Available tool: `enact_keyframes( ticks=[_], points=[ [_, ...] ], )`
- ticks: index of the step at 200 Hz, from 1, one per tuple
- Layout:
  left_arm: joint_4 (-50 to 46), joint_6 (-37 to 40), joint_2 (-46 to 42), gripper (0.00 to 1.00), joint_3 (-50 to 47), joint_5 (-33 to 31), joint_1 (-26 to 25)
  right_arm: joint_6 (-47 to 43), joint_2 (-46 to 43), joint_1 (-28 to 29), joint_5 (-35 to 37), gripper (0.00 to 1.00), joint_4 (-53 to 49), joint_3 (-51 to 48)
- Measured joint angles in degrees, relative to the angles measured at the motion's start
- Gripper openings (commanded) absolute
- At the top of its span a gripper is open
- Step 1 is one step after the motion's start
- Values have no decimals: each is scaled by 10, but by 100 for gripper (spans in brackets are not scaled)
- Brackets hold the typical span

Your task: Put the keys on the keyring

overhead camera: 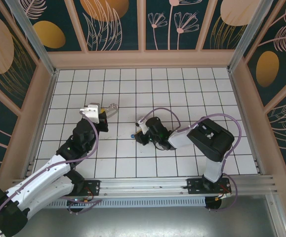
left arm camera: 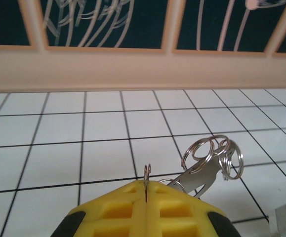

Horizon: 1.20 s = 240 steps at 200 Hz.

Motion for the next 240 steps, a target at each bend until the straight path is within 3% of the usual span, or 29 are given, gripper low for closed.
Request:
enact_keyframes(
  ticks=[56, 103, 153, 240],
  points=[
    [-23, 12, 9, 0, 18, 89, 0, 46, -91, -5, -39, 34, -59, -35],
    [-45, 10, -10, 0, 18, 116, 0, 0, -129, -12, 1, 35, -149, -11],
    [-72, 6, -23, 0, 16, 132, 0, -30, -126, 21, 46, 35, -245, 22],
    [-90, 6, -52, 0, 3, 132, 0, -46, -72, 44, 75, 33, -288, 71]
  ],
)
